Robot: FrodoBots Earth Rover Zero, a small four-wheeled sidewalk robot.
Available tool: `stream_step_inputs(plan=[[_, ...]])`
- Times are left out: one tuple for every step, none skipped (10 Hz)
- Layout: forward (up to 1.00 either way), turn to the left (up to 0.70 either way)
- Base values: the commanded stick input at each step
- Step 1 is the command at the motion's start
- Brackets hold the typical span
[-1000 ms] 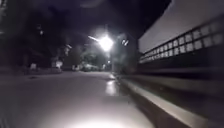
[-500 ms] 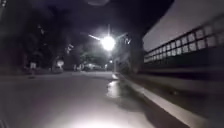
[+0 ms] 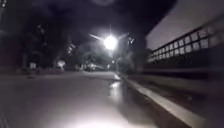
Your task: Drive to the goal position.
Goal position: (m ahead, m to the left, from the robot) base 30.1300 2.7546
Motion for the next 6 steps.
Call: stream_step_inputs(plan=[[0.7,-0.35],[0.7,-0.35],[0.7,-0.35],[0.7,-0.35],[0.7,0.0],[0.7,0.0]])
